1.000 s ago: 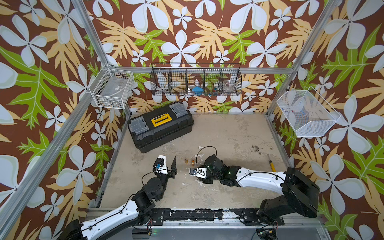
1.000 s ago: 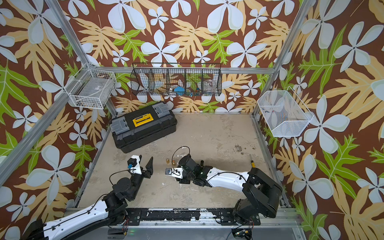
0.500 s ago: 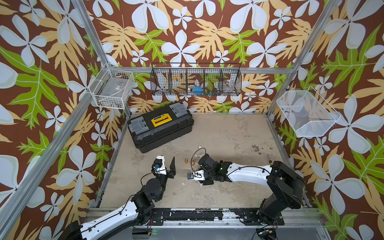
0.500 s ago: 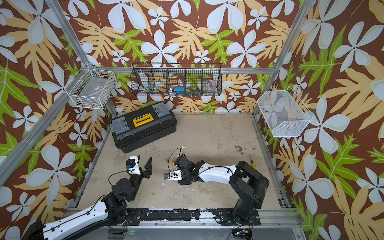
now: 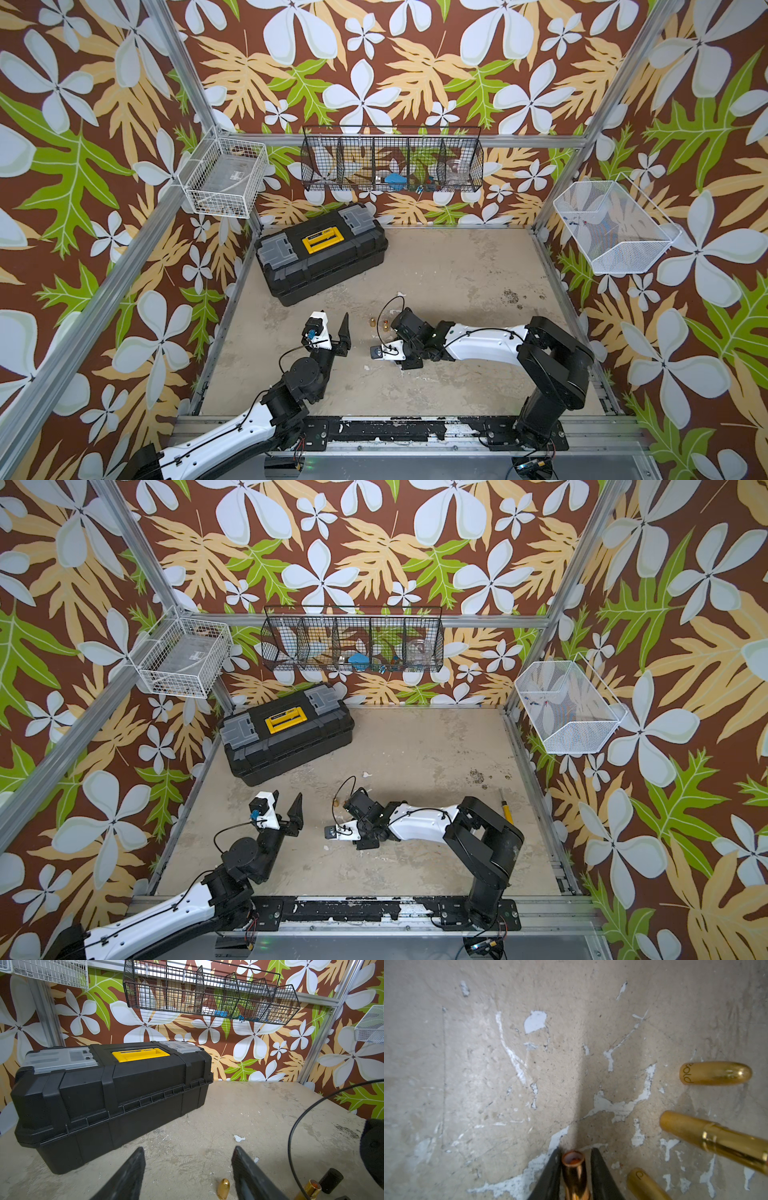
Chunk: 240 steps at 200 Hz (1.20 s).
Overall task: Open the lipstick cap
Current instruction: Pick up the lipstick at the center of the board.
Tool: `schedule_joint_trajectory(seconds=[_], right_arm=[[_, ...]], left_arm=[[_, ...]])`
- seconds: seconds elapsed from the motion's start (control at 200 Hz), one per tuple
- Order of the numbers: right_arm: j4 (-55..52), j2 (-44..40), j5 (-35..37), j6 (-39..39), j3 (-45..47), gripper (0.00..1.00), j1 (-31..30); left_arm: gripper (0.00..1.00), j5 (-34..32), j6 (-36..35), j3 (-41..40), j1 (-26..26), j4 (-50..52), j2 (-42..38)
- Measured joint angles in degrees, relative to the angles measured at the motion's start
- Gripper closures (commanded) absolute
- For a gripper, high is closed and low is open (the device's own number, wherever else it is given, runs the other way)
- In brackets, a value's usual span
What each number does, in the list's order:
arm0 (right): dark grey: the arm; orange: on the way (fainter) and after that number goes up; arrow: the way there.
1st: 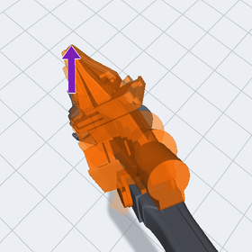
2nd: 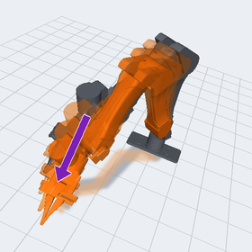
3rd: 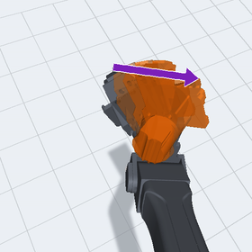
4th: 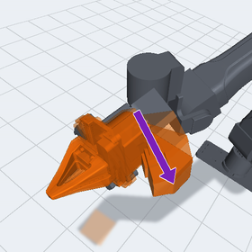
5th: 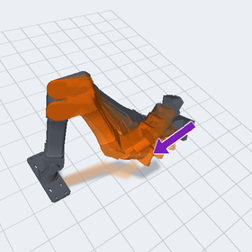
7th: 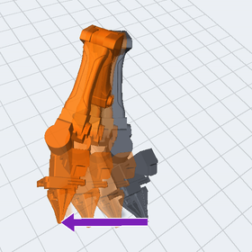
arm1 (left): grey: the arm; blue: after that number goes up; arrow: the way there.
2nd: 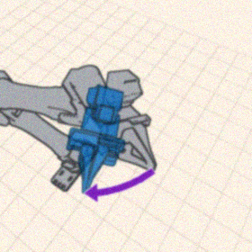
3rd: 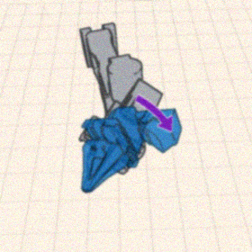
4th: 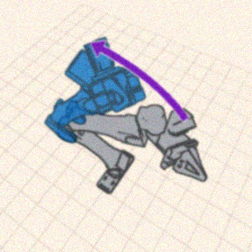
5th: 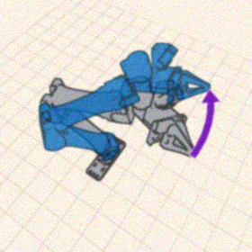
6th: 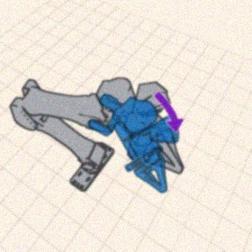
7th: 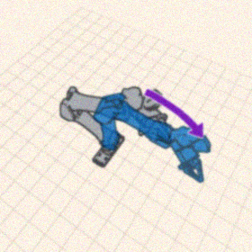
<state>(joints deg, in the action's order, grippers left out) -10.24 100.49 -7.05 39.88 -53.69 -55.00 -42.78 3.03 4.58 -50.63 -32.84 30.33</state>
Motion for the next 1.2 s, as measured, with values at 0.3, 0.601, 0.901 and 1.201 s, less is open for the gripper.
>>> schedule_joint_trajectory(seconds=[0.3, 0.601, 0.901, 1.201], right_arm=[[-2.12, -0.90, -0.22, -0.61, 0.00, 0.82, 0.02], [0.15, -10.14, -4.85, -7.72, 1.20, 0.83, 2.82], [21.70, -37.35, -12.41, -29.00, 19.43, 0.82, 9.75], [36.17, -52.33, -12.00, -42.32, 26.64, 0.81, 10.32]], left_arm=[[0.32, 0.44, -0.20, 0.00, 0.00, 0.04, -0.11], [0.32, 4.52, -0.46, 0.52, 0.00, -0.17, 1.99], [0.27, 31.41, -3.32, 2.21, 0.07, -9.86, 13.75], [0.22, 58.75, -1.53, 8.70, 0.04, -22.36, 30.45]])
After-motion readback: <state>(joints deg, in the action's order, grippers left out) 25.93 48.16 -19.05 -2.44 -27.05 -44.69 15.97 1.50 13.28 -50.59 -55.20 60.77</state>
